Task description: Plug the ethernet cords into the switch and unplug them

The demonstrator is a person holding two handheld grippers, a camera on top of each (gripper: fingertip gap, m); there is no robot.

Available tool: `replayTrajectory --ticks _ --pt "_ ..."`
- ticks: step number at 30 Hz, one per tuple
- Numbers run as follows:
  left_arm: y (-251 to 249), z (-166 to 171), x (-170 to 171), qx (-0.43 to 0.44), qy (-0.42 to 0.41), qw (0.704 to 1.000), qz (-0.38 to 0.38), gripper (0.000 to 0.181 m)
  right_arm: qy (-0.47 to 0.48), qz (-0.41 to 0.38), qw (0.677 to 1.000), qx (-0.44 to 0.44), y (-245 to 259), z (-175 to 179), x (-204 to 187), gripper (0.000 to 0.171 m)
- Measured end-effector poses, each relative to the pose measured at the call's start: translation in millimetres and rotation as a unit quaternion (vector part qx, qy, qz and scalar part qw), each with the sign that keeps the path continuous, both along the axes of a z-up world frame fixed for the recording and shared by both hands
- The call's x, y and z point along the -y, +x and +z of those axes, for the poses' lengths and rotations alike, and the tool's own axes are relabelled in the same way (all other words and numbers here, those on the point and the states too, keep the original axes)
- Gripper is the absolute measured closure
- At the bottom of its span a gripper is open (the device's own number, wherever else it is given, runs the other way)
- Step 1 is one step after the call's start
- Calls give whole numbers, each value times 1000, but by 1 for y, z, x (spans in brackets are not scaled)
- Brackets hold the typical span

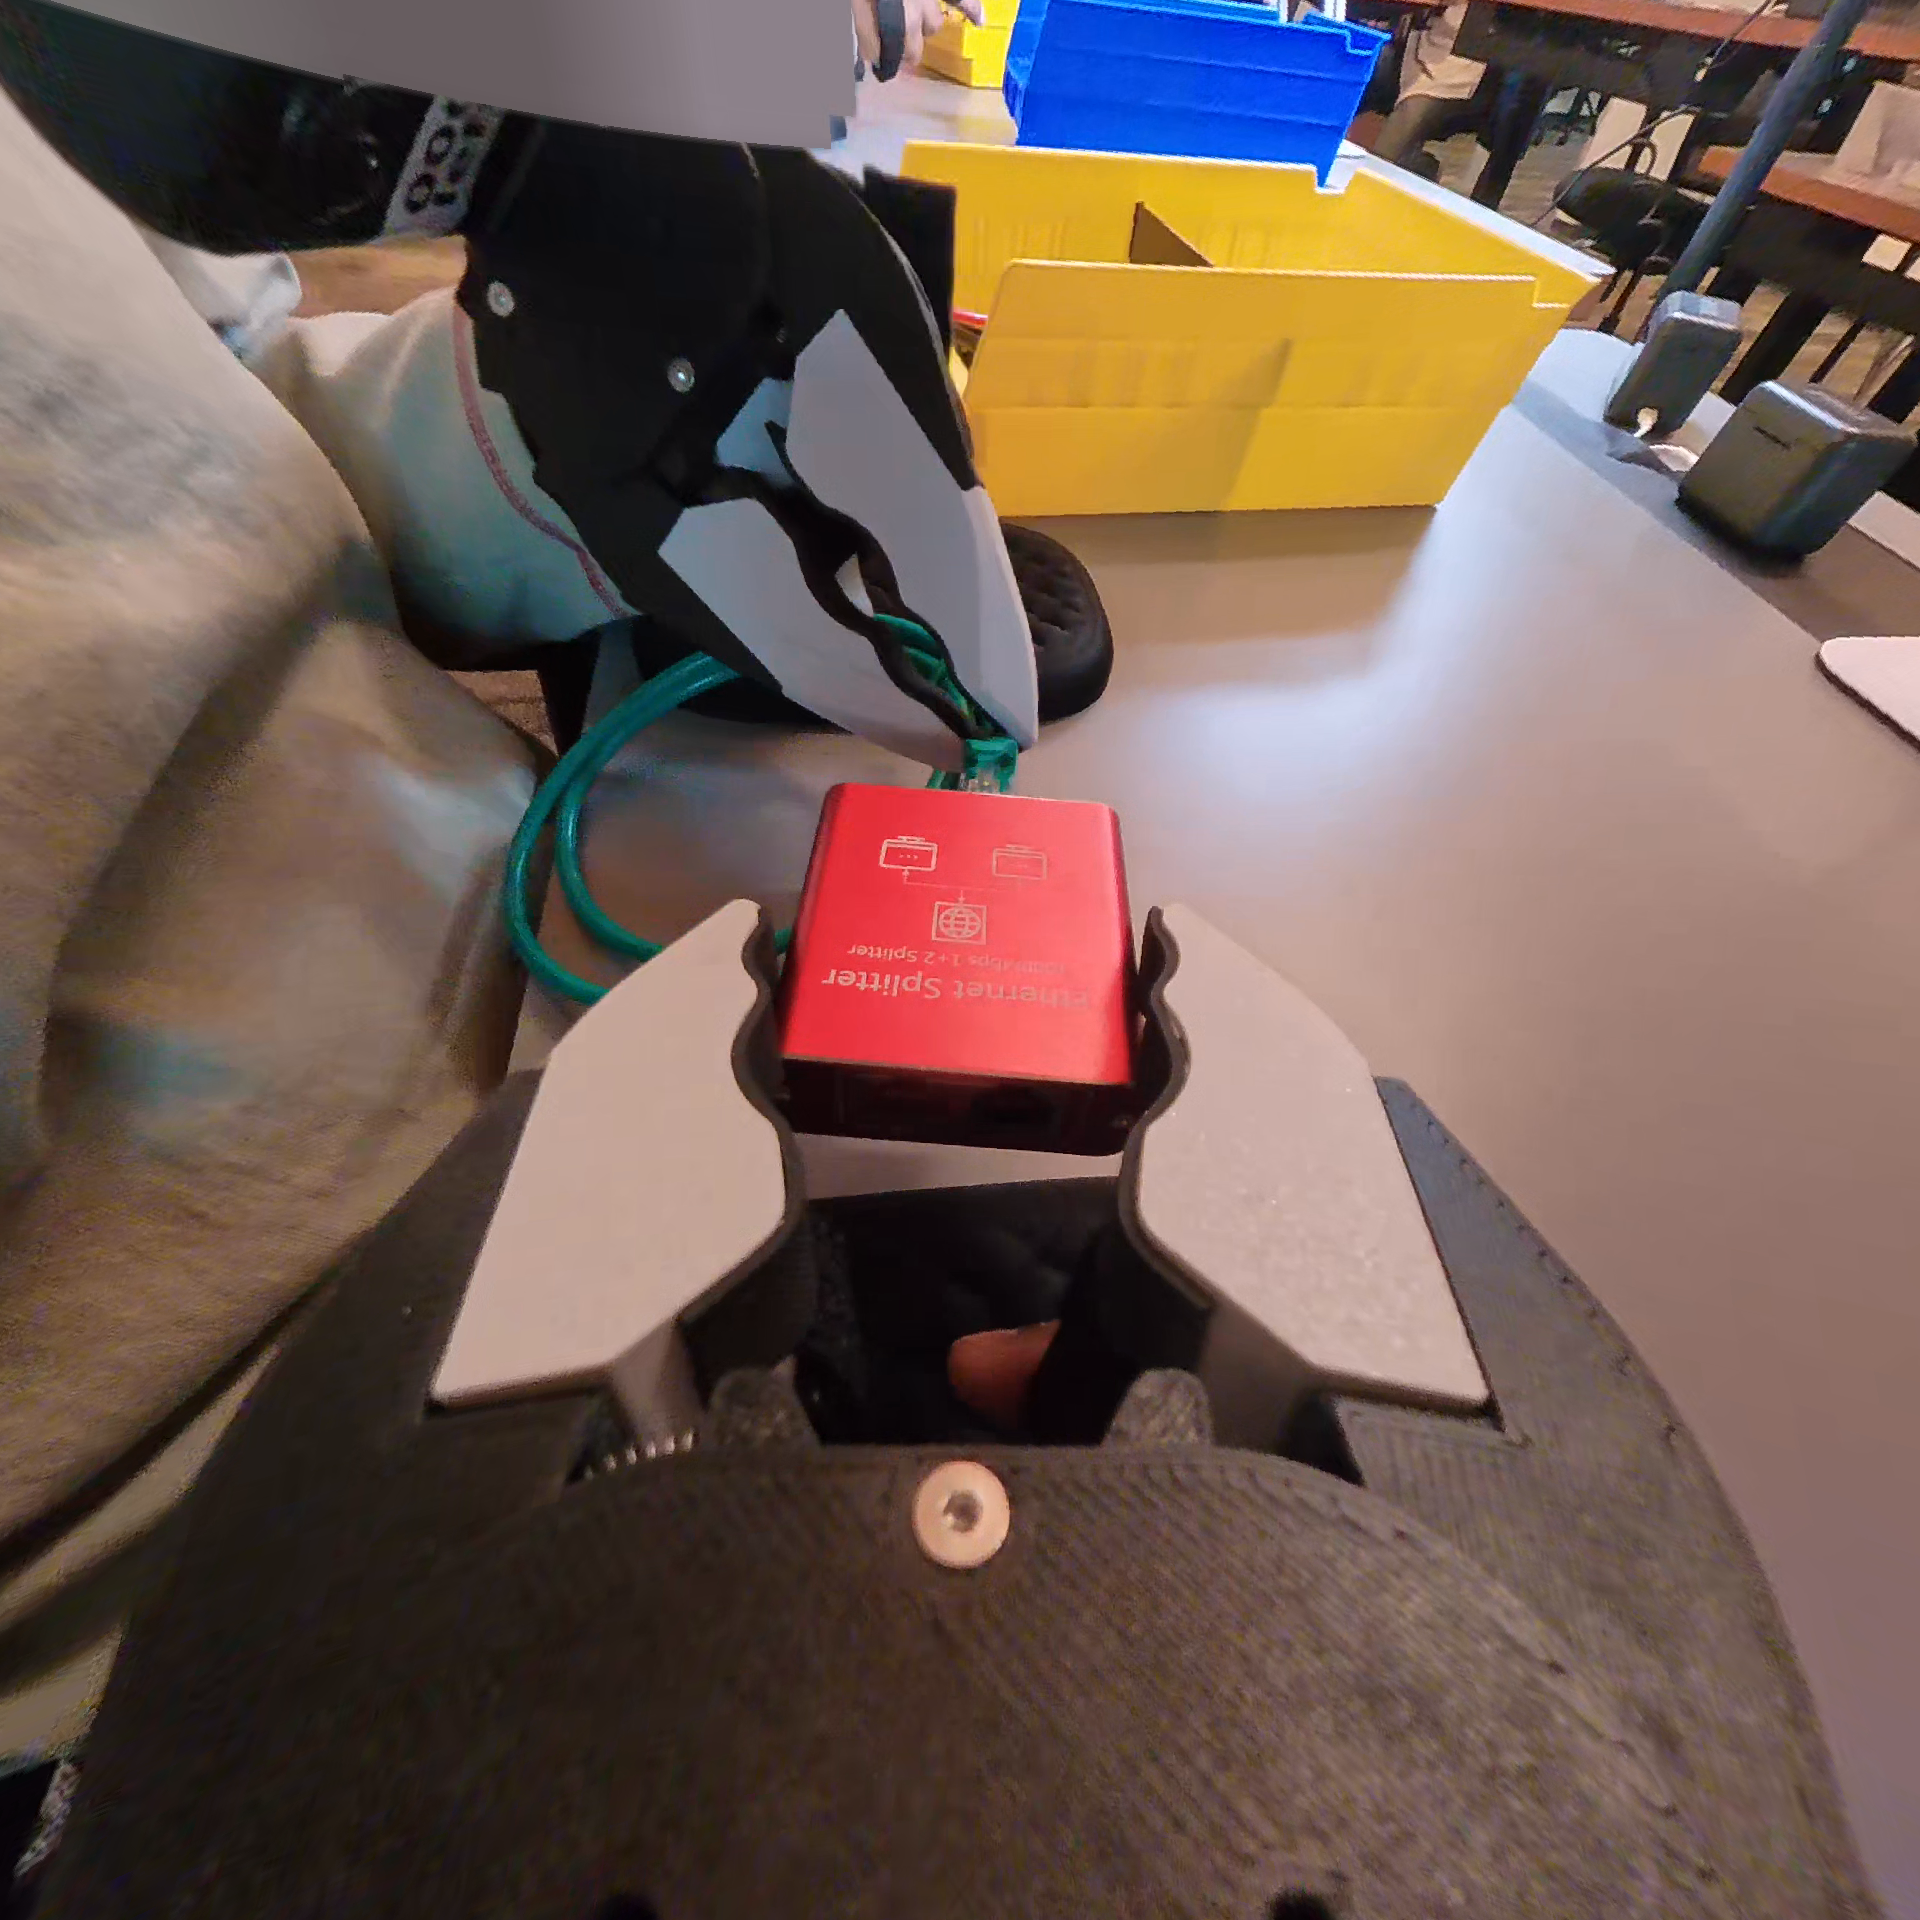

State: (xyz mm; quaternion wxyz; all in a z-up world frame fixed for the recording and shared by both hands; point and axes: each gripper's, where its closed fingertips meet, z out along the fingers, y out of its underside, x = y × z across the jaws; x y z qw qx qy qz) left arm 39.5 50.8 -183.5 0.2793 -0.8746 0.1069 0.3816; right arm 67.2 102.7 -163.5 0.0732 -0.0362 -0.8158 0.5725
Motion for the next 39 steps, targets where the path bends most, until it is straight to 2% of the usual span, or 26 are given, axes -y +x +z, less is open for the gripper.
replayTrajectory --ticks 5,7,9,12,14,21,26,30,36,39 --pt "-3 -7 2 -57 -85 994 34 175 23 4 999 -23 1 -5 4 104" --pt "-4 -6 1 -64 -88 993 38 175 19 2 1000 -20 1 -6 2 104" --pt "-2 -6 -1 -35 -61 997 40 175 14 1 1000 -26 2 -4 1 104" --pt "3 -11 -1 52 -18 997 55 176 23 -10 999 -48 1 -5 3 104" --pt "2 -13 2 68 -4 995 71 176 30 -23 997 -71 -1 -6 5 104" --pt "-4 -15 7 -92 -119 985 90 176 73 -30 994 -80 -2 -16 10 104" --pt "-2 -20 3 -25 -69 995 72 177 78 -34 994 -70 -2 -19 9 104" --pt "0 -31 5 -8 -65 996 62 177 104 -31 992 -69 -1 -29 13 104" --pt "-6 -26 6 -12 -43 997 67 177 99 -42 991 -84 -6 -24 14 105" --pt "-17 -10 3 1 35 997 69 174 81 -56 987 -129 -14 -6 12 105"
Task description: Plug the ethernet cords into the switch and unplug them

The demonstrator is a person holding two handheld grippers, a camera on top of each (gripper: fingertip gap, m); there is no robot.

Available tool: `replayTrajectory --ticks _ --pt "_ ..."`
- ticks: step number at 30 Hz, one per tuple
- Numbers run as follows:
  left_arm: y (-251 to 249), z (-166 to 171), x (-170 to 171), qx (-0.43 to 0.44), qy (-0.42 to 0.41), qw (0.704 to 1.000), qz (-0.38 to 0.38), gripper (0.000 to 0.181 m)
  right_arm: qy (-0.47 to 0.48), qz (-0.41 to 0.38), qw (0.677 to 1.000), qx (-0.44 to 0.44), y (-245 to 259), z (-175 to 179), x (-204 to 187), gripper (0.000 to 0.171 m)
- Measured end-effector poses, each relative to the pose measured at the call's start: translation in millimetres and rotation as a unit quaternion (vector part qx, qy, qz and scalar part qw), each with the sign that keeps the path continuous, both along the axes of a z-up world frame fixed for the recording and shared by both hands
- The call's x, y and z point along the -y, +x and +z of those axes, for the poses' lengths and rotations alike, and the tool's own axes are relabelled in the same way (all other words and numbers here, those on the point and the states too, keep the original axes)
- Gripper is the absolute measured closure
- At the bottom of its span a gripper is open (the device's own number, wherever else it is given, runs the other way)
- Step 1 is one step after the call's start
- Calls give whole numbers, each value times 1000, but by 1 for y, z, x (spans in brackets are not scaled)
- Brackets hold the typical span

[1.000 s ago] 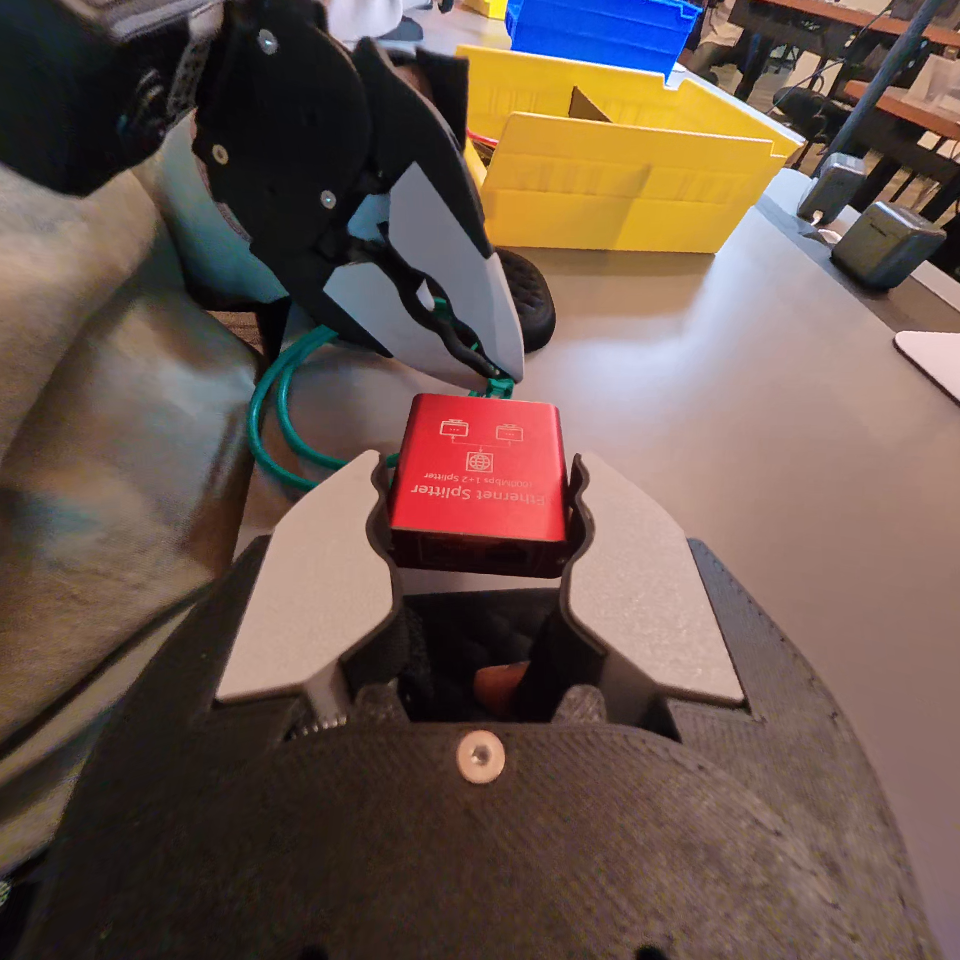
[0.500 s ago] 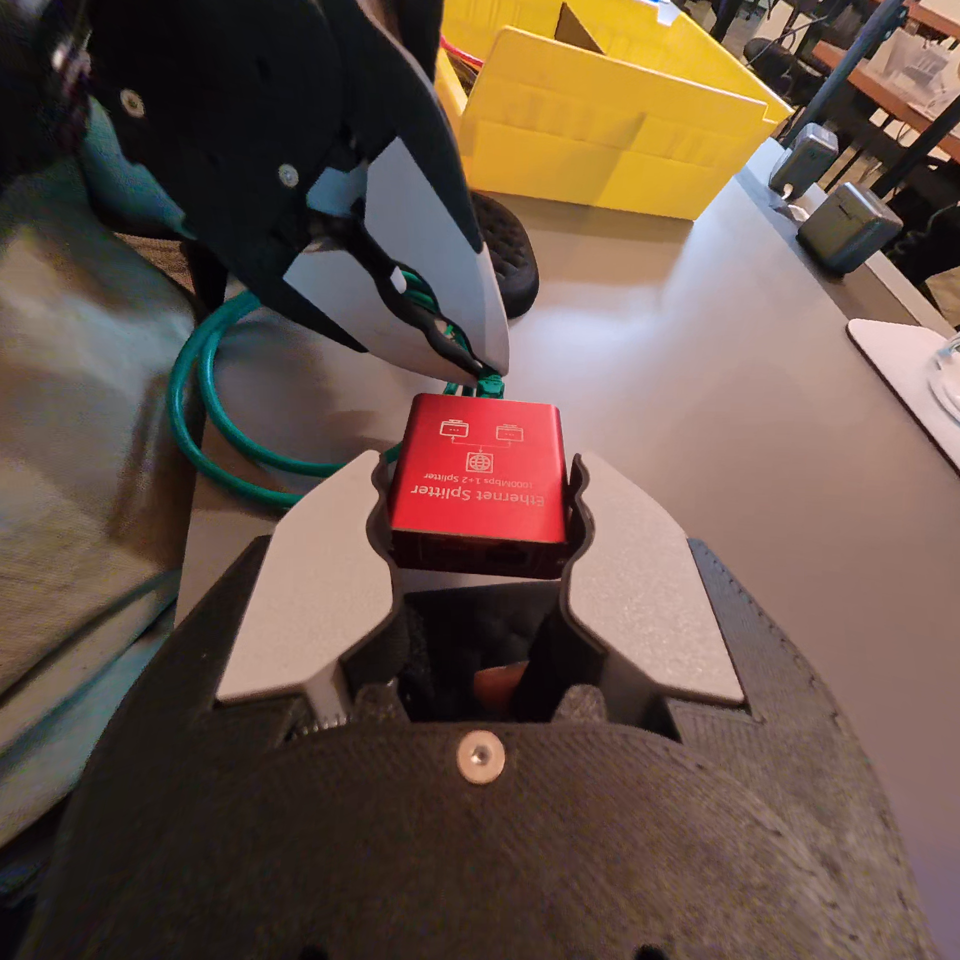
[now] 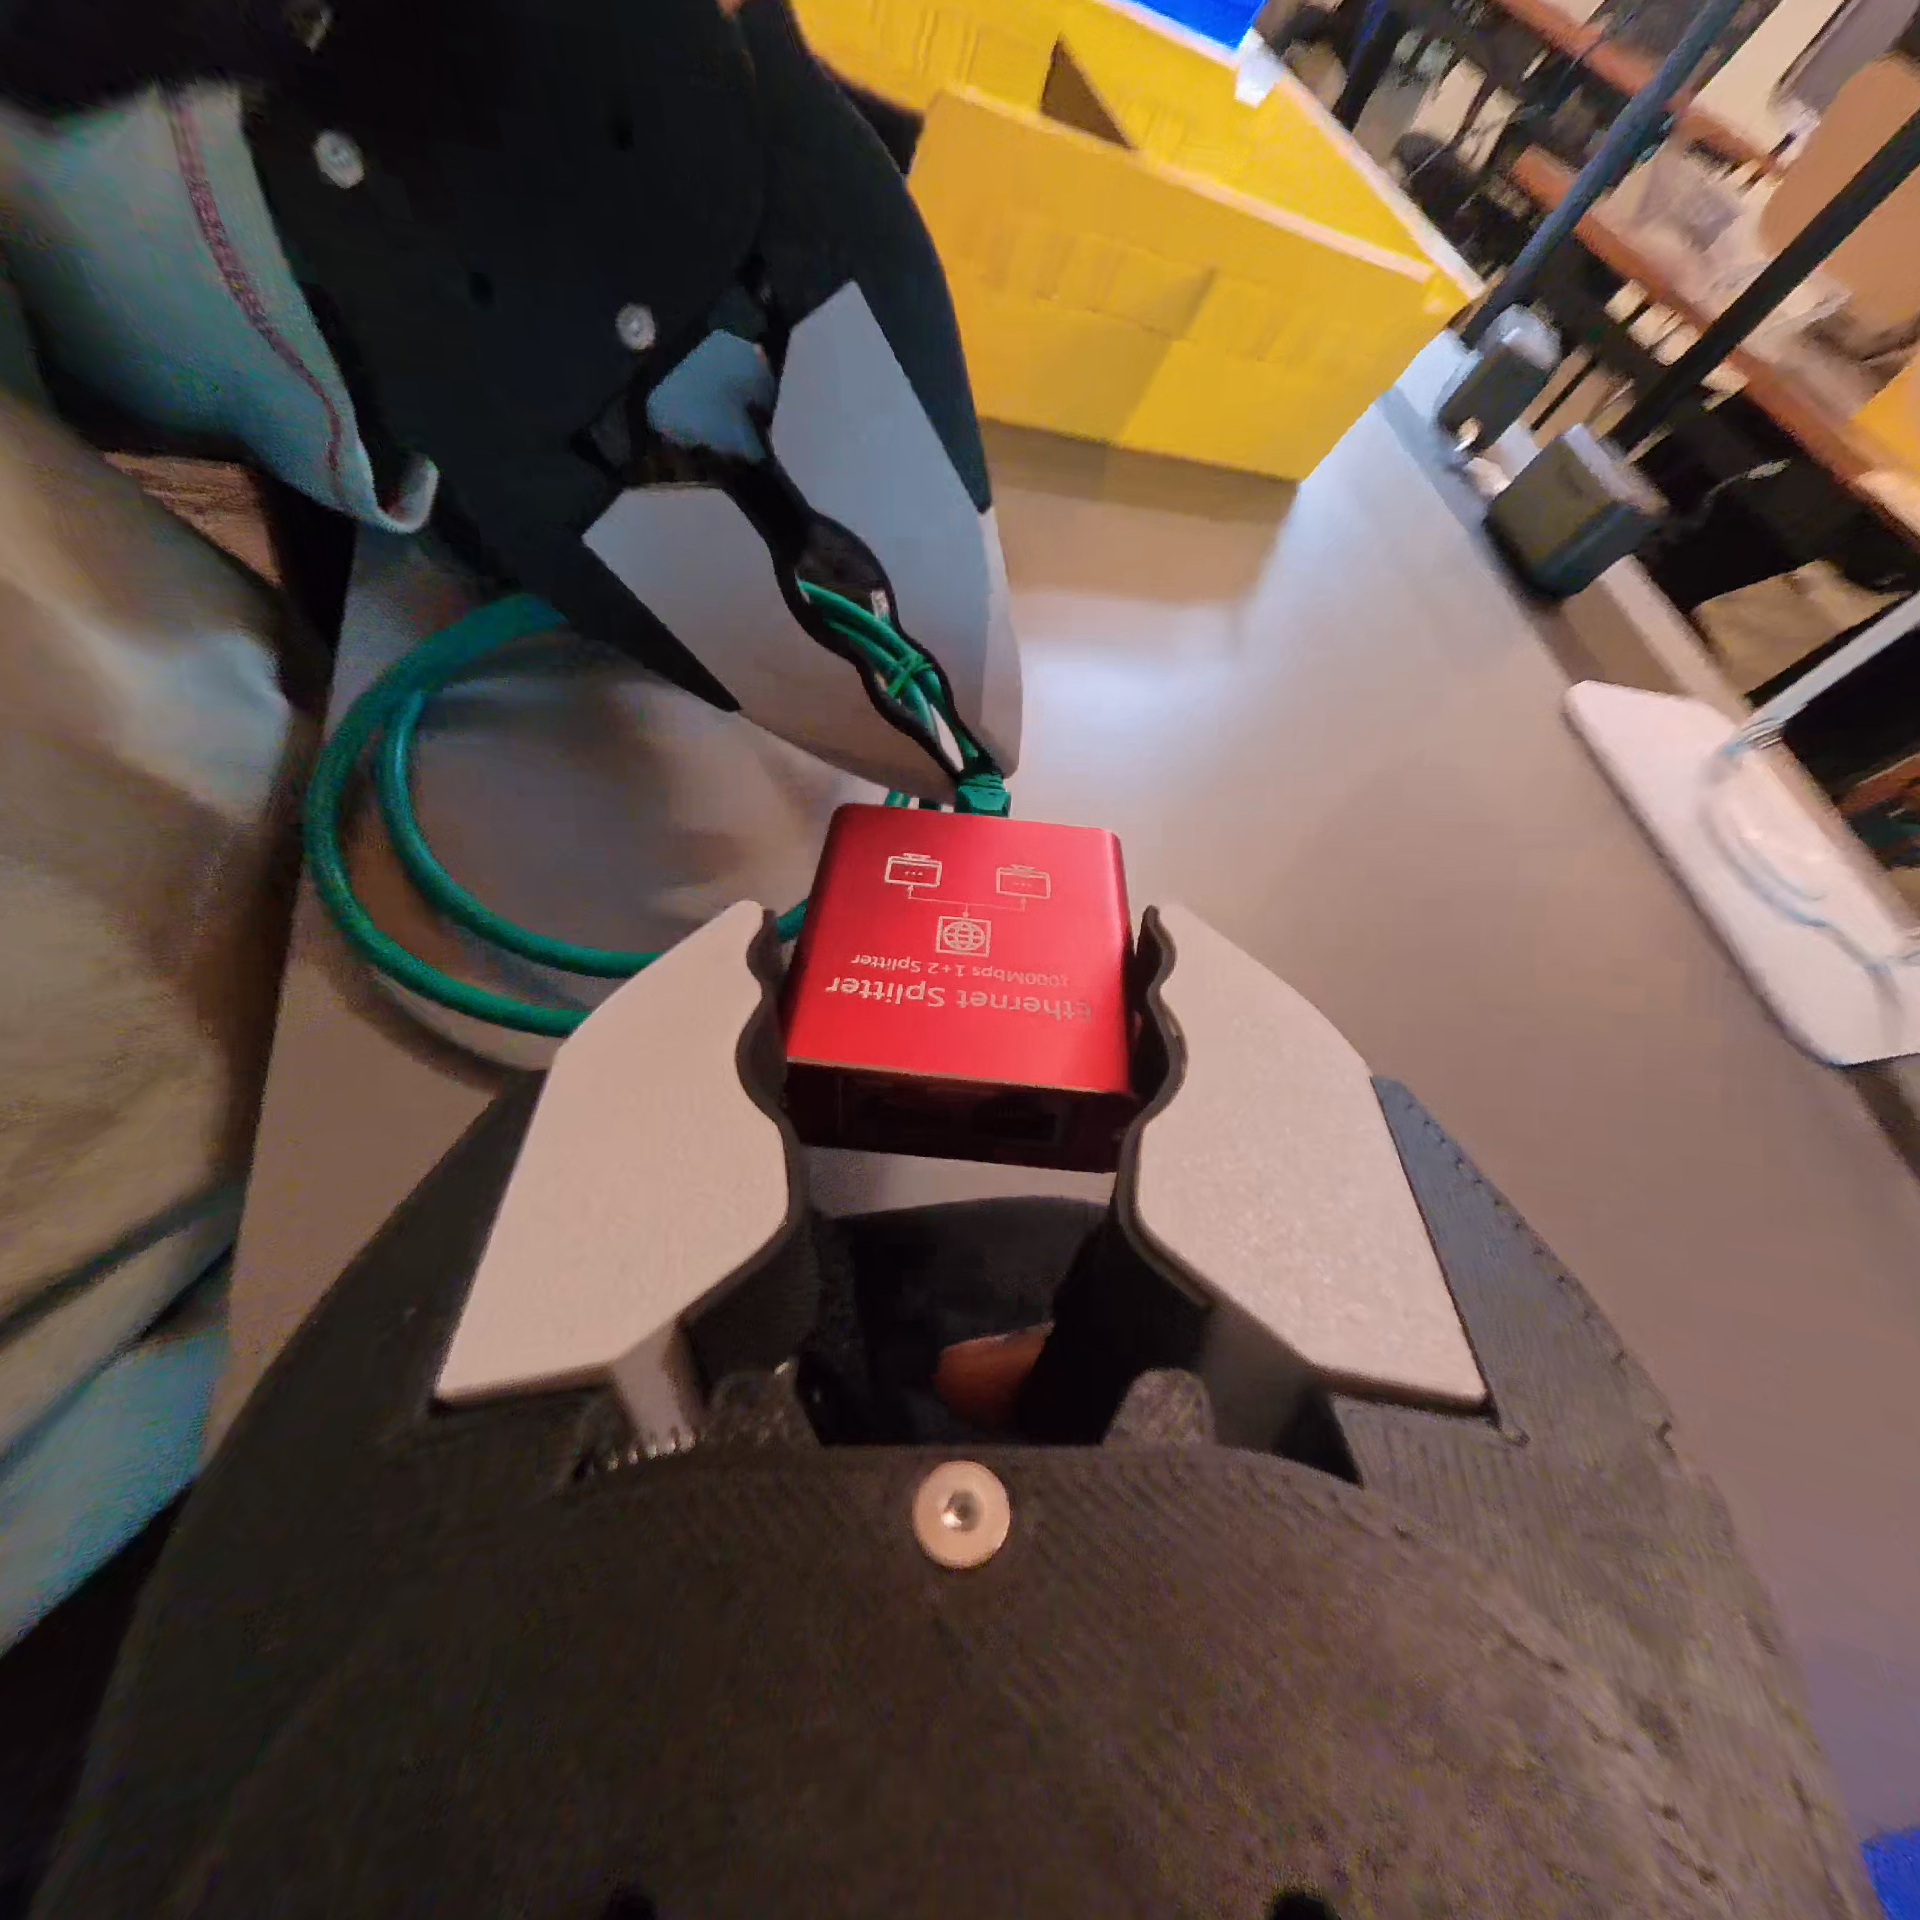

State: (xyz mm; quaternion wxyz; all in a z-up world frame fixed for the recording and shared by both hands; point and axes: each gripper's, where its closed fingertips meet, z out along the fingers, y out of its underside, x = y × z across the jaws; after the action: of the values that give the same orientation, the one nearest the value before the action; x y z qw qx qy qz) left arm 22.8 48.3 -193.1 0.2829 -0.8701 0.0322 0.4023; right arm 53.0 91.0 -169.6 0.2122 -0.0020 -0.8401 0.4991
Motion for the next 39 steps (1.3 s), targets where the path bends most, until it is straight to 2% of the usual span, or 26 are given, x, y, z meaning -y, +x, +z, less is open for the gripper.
replayTrajectory --ticks 1,3,6,9,13,16,19,22,24,26,29,31,32,34,36,38,39 --pt "-2 10 -1 24 55 998 2 171 5 3 999 -32 -1 7 0 105" --pt "-2 33 4 81 154 985 -11 151 21 29 994 -101 5 22 1 105" --pt "11 58 13 197 251 945 -76 129 33 93 980 -173 24 47 8 106" --pt "35 70 14 314 263 901 -144 128 56 147 965 -211 40 63 14 106" --pt "68 101 22 405 279 836 -243 122 116 162 947 -253 44 68 18 106" --pt "60 116 19 419 316 820 -228 126 131 183 938 -265 51 70 26 106" --pt "84 102 2 489 272 791 -249 137 122 214 929 -276 60 77 39 106" --pt "86 97 -6 492 272 787 -254 146 99 213 929 -285 58 85 47 106" --pt "70 116 -2 454 356 777 -250 149 25 131 943 -305 39 110 47 102" --pt "51 138 9 351 458 777 -251 152 -84 48 957 -274 21 138 40 106" --pt "23 172 37 99 588 779 -192 152 -286 -41 950 -121 2 169 25 109" --pt "20 187 58 -101 621 766 -134 152 -394 -44 918 -10 1 176 30 103" --pt "23 190 62 -170 618 759 -116 152 -429 -35 902 27 4 176 37 99" --pt "27 185 53 -217 588 772 -102 152 -444 -33 894 59 7 170 58 91" --pt "27 178 42 -223 577 780 -94 152 -418 -34 905 66 11 160 83 83" --pt "27 172 34 -219 574 783 -95 152 -401 -53 912 69 8 154 96 80" --pt "27 170 33 -224 569 785 -93 152 -403 -74 910 63 2 153 93 86"
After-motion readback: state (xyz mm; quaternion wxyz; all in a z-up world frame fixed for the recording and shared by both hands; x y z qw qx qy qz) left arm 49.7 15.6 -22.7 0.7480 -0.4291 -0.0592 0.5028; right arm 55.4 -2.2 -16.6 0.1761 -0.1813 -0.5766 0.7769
